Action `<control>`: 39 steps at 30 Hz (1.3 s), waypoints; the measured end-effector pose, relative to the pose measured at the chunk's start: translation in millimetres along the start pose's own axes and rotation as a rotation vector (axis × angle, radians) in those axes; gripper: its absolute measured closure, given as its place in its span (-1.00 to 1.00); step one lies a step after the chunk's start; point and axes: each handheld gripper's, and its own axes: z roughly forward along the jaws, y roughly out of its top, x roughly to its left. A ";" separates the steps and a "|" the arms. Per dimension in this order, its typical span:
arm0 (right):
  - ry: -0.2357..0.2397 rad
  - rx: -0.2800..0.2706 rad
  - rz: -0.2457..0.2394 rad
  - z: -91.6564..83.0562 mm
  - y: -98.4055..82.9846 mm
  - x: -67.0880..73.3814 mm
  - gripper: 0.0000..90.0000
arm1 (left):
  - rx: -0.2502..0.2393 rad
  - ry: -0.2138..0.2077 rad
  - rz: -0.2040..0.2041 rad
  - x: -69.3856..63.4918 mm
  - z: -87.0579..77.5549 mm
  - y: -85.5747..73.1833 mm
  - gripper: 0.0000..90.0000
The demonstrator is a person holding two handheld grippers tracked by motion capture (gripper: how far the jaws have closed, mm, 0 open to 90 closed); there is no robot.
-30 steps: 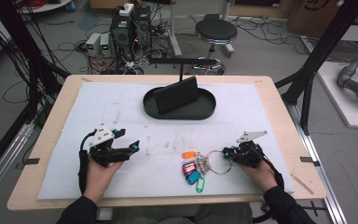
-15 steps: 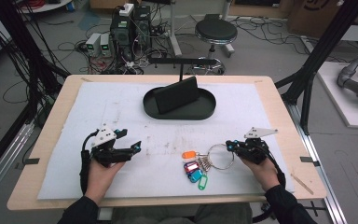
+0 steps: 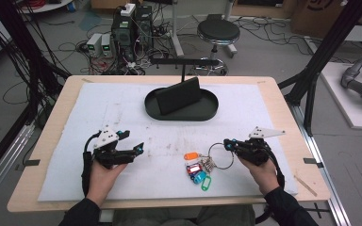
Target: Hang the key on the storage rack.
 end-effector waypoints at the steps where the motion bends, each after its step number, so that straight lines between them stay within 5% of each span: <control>1: 0.007 0.003 0.008 0.3 -0.1 0.8 0.94 | 0.000 0.000 0.000 0.0 0.0 0.0 -0.43; 13: 0.042 0.049 0.021 3.8 -0.9 3.9 0.93 | 0.000 -0.012 0.002 -1.2 0.9 0.6 -0.43; 25: 0.090 -0.002 -0.063 -1.1 19.8 11.1 0.95 | -0.031 -0.043 -0.029 -0.9 -0.6 3.8 -0.42; 39: 0.154 -0.041 -0.134 -6.6 51.8 15.6 0.95 | -0.060 -0.115 -0.007 -5.4 3.8 16.4 -0.41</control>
